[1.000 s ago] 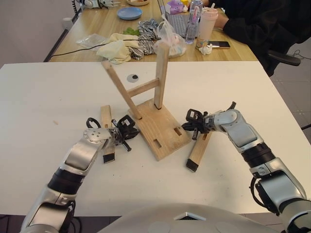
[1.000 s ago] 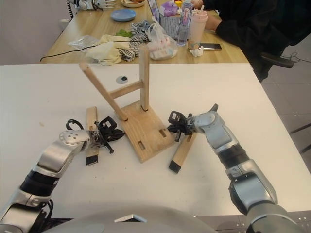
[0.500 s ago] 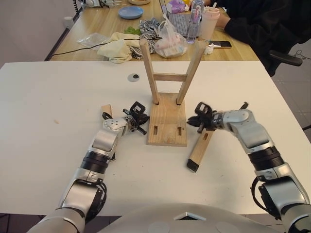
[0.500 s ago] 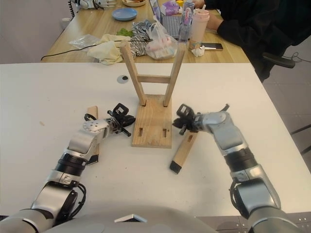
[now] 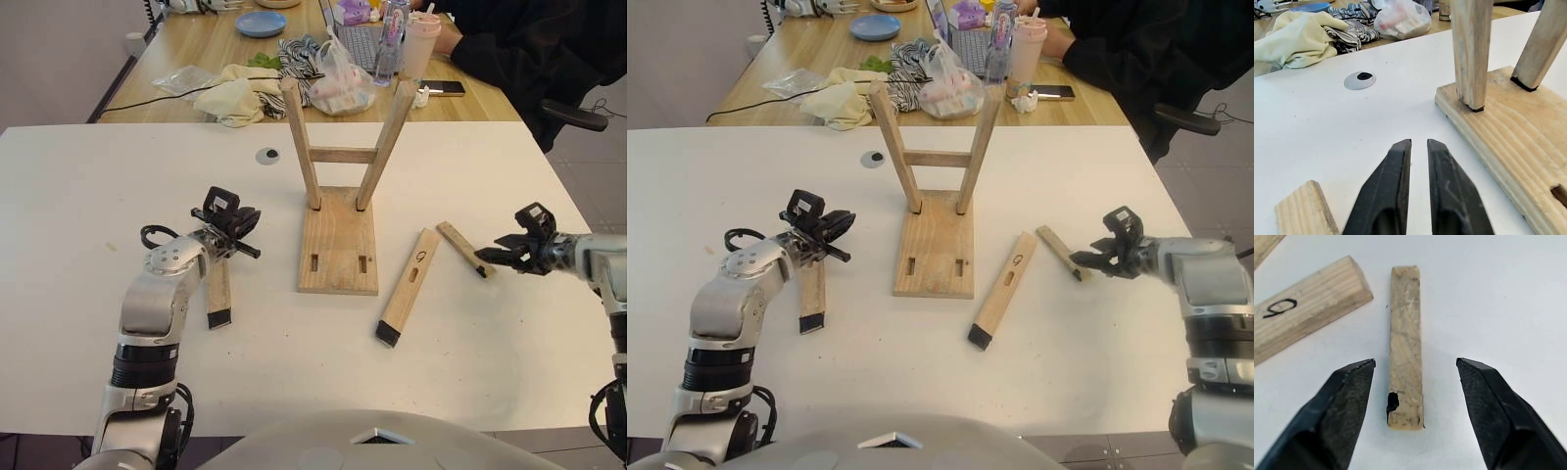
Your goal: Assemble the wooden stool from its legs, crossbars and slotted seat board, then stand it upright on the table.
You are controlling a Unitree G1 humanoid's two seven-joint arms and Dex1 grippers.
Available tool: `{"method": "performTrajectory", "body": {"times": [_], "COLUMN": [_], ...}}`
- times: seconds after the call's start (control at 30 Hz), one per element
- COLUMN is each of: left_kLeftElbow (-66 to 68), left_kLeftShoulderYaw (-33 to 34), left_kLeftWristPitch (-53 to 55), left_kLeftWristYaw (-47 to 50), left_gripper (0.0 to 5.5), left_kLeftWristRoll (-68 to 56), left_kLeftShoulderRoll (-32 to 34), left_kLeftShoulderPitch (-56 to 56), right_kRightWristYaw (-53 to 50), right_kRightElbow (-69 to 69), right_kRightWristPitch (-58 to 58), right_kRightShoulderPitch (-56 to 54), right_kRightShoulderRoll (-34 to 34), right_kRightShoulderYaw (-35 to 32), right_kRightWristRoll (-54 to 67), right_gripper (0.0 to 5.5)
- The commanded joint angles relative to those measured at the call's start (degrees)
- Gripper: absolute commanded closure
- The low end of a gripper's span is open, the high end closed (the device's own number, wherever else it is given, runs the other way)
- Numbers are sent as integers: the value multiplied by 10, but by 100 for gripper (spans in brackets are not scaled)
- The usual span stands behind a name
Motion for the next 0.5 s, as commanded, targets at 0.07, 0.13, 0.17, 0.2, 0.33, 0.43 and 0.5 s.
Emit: {"method": "performTrajectory", "body": {"times": [0.07, 0.13, 0.17, 0.2, 0.33, 0.43, 0.5], "left_kLeftElbow": [-24, -31, -38, -48, -92, -118, -123], "left_kLeftShoulderYaw": [2, 3, 7, 19, 95, 91, 90], "left_kLeftWristPitch": [15, 13, 11, 11, 31, 50, 62], "left_kLeftWristYaw": [4, 4, 5, 6, 28, 46, 62], "left_gripper": [494, 494, 494, 494, 494, 455, 424], "left_kLeftWristRoll": [-6, -9, -14, -30, -158, -218, -255], "left_kLeftShoulderRoll": [9, 8, 5, -7, -92, -136, -162], "left_kLeftShoulderPitch": [-20, -25, -27, -31, -43, -31, -36], "right_kRightWristYaw": [3, 2, -1, -9, -25, -33, -52], "right_kRightElbow": [-12, -10, -10, -6, 9, 20, 22], "right_kRightWristPitch": [-10, -33, -49, -69, -80, -76, -92], "right_kRightShoulderPitch": [48, 70, 78, 85, 92, 94, 99], "right_kRightShoulderRoll": [-12, -19, -23, -24, -1, 20, 30], "right_kRightShoulderYaw": [36, 53, 63, 72, 70, 70, 69], "right_kRightWristRoll": [-10, -24, -36, -47, -38, -27, -33], "right_gripper": [250, 270, 283, 296, 368, 407, 419]}}
